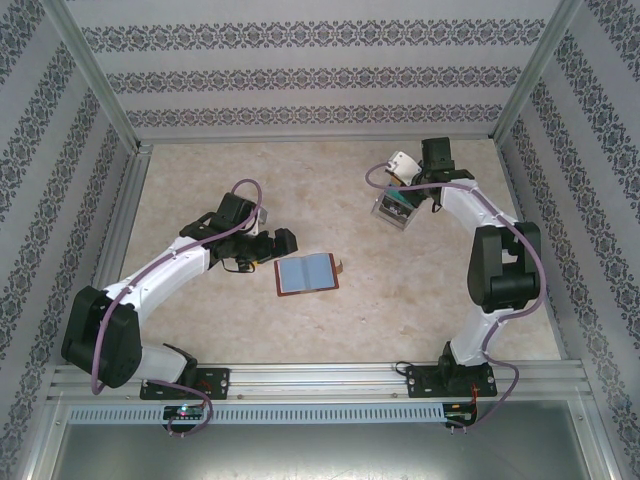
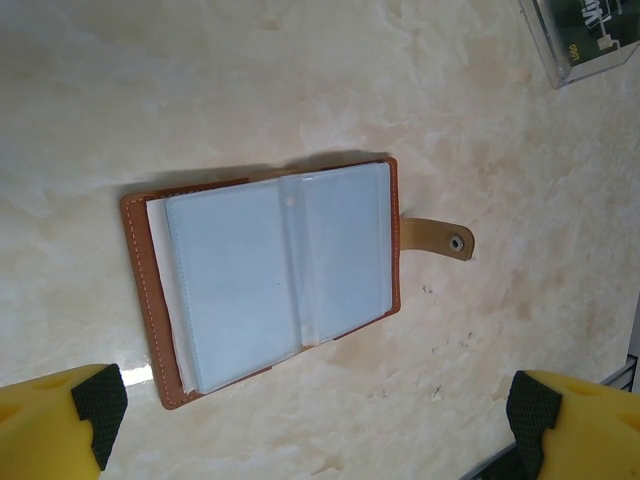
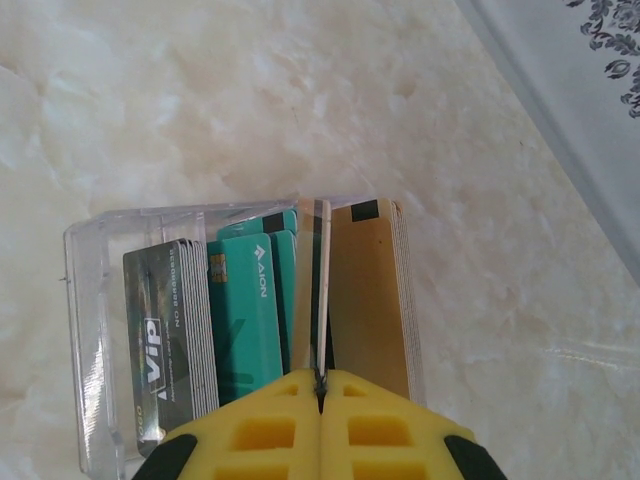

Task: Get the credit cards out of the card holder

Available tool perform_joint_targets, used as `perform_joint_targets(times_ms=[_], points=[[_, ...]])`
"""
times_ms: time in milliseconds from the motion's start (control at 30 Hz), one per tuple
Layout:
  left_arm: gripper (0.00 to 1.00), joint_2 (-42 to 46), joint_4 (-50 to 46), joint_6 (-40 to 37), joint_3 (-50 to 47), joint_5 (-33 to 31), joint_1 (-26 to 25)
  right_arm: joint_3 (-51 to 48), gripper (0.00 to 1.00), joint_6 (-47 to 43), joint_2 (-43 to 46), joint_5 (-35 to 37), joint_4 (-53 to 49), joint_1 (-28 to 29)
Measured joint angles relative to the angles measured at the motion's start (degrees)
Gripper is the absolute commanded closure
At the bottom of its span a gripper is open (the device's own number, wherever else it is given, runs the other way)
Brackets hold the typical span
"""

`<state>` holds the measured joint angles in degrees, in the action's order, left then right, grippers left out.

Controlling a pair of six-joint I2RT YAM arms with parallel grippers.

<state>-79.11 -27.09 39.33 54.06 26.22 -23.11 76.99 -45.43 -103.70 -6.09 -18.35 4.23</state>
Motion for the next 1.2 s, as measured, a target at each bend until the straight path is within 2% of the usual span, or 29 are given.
perform_joint_targets(times_ms=[900, 1200], points=[[0.0, -1.4, 0.0, 0.1, -0.1, -0.4, 0.0, 3.3, 1.0, 0.0, -0.2, -0.4, -1.1, -0.8], [0.0, -1.4, 0.0, 0.1, -0.1, -0.4, 0.1, 3.4, 1.0, -0.4, -4.9, -0.2, -0.9, -0.8]])
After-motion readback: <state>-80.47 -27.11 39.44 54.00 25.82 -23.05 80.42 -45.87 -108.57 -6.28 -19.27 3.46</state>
